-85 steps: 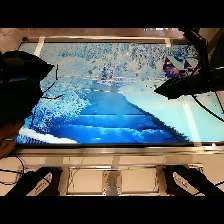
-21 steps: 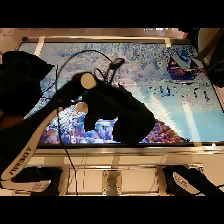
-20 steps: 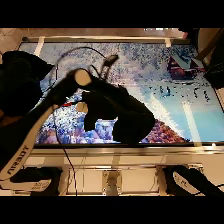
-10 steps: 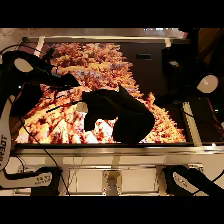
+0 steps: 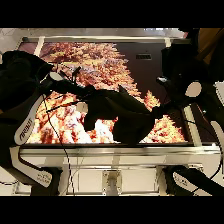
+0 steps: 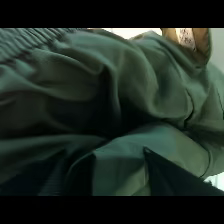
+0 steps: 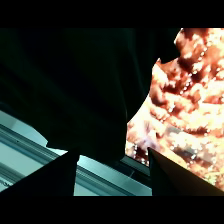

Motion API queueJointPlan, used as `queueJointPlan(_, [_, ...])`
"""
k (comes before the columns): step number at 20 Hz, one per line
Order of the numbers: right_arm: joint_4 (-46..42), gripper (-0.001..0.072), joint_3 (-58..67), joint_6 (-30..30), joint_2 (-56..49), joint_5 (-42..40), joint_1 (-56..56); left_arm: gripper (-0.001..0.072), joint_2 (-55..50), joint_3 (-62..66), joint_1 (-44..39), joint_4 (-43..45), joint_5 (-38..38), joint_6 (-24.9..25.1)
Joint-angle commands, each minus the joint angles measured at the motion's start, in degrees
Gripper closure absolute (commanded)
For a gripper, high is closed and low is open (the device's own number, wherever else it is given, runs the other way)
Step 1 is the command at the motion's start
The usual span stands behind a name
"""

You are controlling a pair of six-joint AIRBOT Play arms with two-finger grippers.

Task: Fold the clothes and pants, and hang the long-sleeved shirts on hangers.

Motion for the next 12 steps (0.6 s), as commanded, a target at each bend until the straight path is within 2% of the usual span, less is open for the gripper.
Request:
queueJointPlan(1, [1.2,0.0217,-4.7,-1.62,-0.09,-2.08,0.07,0.0618,-2.27,-0.04,-1.38,-6.16,0.17,4.04])
queueJointPlan(2, [2.86,0.0217,-6.54,-2.58,-0.11,-4.59,0.07,0.0697,-2.29,-0.04,-1.36,-7.91,0.44,5.73])
queueJointPlan(5, [5.35,0.0231,-11.47,-4.37,-0.55,-11.45,0.07,0.0698,-2.27,-0.04,-1.36,-8.2,0.94,5.84])
queueJointPlan(6, [5.35,0.034,-12.66,-5.31,-0.94,-14.29,0.07,0.0698,-2.23,-0.04,-1.36,-8.22,1.03,5.84])
queueJointPlan(7, [5.49,0.0607,-13.25,-6.62,-1.36,-17.64,0.07,0.0699,-2.05,0.0,-1.25,-8.44,1.64,5.86])
queueJointPlan(8, [5.57,0.0688,-13.27,-7.1,-1.66,-21.35,0.07,0.0699,-1.6,0.0,-0.92,-9.4,2.32,5.86])
queueJointPlan(10, [5.64,0.0689,-10.84,-7.06,-1.49,-23.08,0.07,0.07,0.98,0.02,0.55,-13.35,2.03,7.61])
queueJointPlan(12, [4.96,0.0689,-5.09,-7.06,-0.2,-18.23,0.07,0.0701,6.75,0.04,2.82,-14.1,1.68,9.14])
